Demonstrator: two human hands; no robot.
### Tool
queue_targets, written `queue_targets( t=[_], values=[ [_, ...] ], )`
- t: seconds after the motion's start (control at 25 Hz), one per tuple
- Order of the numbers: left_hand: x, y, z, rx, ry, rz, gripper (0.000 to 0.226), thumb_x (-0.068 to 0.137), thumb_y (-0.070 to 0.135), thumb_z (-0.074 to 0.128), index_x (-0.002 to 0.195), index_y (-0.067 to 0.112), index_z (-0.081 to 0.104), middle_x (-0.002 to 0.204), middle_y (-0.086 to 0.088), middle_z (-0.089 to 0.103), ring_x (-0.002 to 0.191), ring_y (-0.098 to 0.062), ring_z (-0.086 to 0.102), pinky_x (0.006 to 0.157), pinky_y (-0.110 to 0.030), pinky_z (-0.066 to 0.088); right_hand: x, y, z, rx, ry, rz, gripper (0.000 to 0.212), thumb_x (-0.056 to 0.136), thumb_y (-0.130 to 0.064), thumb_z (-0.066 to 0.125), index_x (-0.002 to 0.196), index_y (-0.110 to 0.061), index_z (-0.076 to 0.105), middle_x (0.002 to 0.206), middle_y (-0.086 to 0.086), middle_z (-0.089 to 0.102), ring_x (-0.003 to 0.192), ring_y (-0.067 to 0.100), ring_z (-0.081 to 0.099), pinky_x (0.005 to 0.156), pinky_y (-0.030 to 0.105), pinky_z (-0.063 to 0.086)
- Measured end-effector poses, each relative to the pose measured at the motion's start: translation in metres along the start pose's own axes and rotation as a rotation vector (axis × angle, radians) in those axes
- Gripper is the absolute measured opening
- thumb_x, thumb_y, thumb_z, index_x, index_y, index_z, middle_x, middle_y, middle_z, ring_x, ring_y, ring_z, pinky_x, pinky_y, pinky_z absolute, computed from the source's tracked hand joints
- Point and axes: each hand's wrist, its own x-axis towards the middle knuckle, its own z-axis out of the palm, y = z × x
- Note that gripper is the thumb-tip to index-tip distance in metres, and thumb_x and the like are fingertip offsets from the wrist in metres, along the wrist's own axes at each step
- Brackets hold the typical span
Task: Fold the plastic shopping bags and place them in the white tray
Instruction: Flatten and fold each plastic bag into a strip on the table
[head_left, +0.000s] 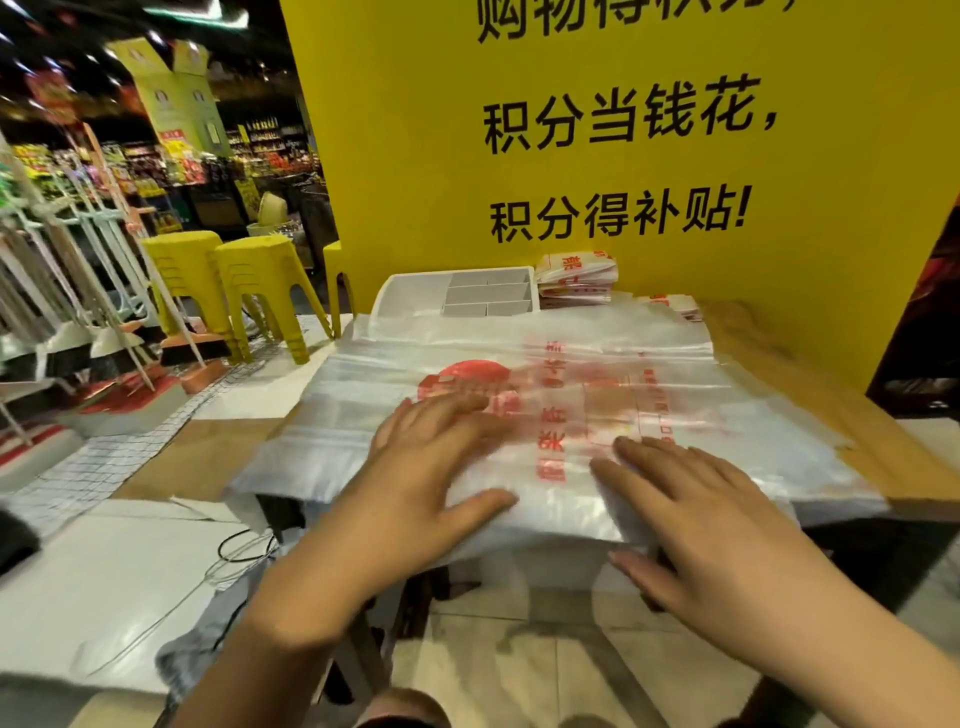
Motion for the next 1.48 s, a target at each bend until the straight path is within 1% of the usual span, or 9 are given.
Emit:
queue_targets(
  t=[0.12, 0.44, 0.68, 0.8, 0.92, 1.12, 1.2, 1.36, 1.48],
  values=[
    [-0.034, -0.023, 0.000, 0.098, -0.088, -0.028, 0.064, 0.083, 0.069, 0.050, 0.143, 0.049, 0.040, 0.156, 0.019, 0.030, 0.148, -0.003, 0.016, 0.123, -0.044, 0.005, -0.001, 0.002, -0.010, 0.019, -0.089, 0.085, 0.068, 0.083, -0.060, 0.063, 0.141, -0.026, 0.051, 0.145, 0.004, 0.053, 0.130, 0.029, 0.053, 0.104, 0.043, 0.044],
    [-0.017, -0.005, 0.000, -0.016, 0.096, -0.128, 0.044, 0.094, 0.046, 0.033, 0.120, 0.036, 0.067, 0.117, 0.021, 0.066, 0.111, -0.007, 0.058, 0.099, -0.040, 0.046, 0.037, -0.045, -0.030, 0.236, 0.005, 0.020, 0.042, 0.101, -0.045, 0.043, 0.140, -0.028, 0.048, 0.143, -0.006, 0.050, 0.131, 0.020, 0.045, 0.109, 0.035, 0.032],
    [-0.016, 0.001, 0.001, 0.021, 0.150, -0.178, 0.042, 0.090, 0.040, 0.036, 0.115, 0.034, 0.068, 0.111, 0.018, 0.067, 0.105, -0.011, 0.061, 0.092, -0.036, 0.050, 0.059, -0.052, -0.022, 0.220, 0.096, -0.071, 0.025, 0.089, -0.032, 0.051, 0.109, -0.023, 0.062, 0.106, -0.001, 0.066, 0.099, 0.028, 0.061, 0.078, 0.038, 0.043],
    [-0.011, 0.002, -0.001, 0.081, 0.206, -0.175, 0.038, 0.089, 0.037, 0.037, 0.108, 0.033, 0.069, 0.104, 0.016, 0.068, 0.101, -0.012, 0.061, 0.097, -0.037, 0.045, 0.070, -0.058, -0.024, 0.181, 0.154, -0.065, 0.011, 0.076, -0.028, 0.064, 0.086, -0.024, 0.064, 0.078, -0.004, 0.066, 0.071, 0.025, 0.064, 0.059, 0.030, 0.032],
    [-0.012, 0.001, -0.003, 0.109, 0.235, -0.212, 0.035, 0.088, 0.037, 0.039, 0.107, 0.035, 0.069, 0.103, 0.018, 0.067, 0.102, -0.011, 0.060, 0.107, -0.035, 0.035, 0.080, -0.056, -0.026, 0.114, 0.145, -0.043, 0.018, 0.062, -0.023, 0.077, 0.075, -0.027, 0.065, 0.062, -0.005, 0.062, 0.056, 0.022, 0.061, 0.056, 0.026, 0.023],
    [-0.019, -0.023, -0.019, 0.059, 0.106, -0.234, 0.033, 0.082, 0.035, 0.045, 0.106, 0.040, 0.069, 0.104, 0.023, 0.066, 0.102, -0.009, 0.062, 0.091, -0.036, 0.049, 0.073, -0.029, -0.034, 0.238, 0.108, -0.110, 0.011, 0.086, -0.023, 0.062, 0.095, -0.026, 0.066, 0.088, -0.004, 0.066, 0.082, 0.026, 0.062, 0.062, 0.032, 0.037],
    [-0.014, -0.031, -0.033, 0.032, 0.007, -0.218, 0.019, 0.090, 0.034, 0.054, 0.100, 0.039, 0.069, 0.099, 0.023, 0.068, 0.096, -0.004, 0.063, 0.085, -0.021, 0.048, 0.070, -0.014, -0.038, 0.245, 0.044, -0.113, 0.012, 0.093, -0.030, 0.055, 0.101, -0.026, 0.062, 0.096, -0.004, 0.065, 0.091, 0.025, 0.060, 0.069, 0.035, 0.044],
    [0.007, -0.043, -0.062, -0.022, -0.220, -0.227, 0.008, 0.095, 0.039, 0.063, 0.099, 0.043, 0.068, 0.099, 0.029, 0.067, 0.096, 0.011, 0.058, 0.080, -0.009, 0.042, 0.076, 0.017, -0.044, 0.280, -0.130, -0.051, 0.018, 0.090, -0.038, 0.061, 0.078, -0.031, 0.050, 0.085, -0.010, 0.060, 0.084, 0.019, 0.058, 0.065, 0.034, 0.042],
    [0.015, -0.054, -0.082, -0.118, -0.372, -0.263, 0.016, 0.096, 0.039, 0.060, 0.106, 0.044, 0.070, 0.108, 0.036, 0.064, 0.102, 0.016, 0.056, 0.084, -0.008, 0.040, 0.084, 0.033, -0.049, 0.394, -0.220, -0.015, 0.007, 0.092, -0.037, 0.064, 0.098, -0.034, 0.064, 0.093, -0.015, 0.066, 0.086, 0.010, 0.061, 0.077, 0.035, 0.051]
  ],
)
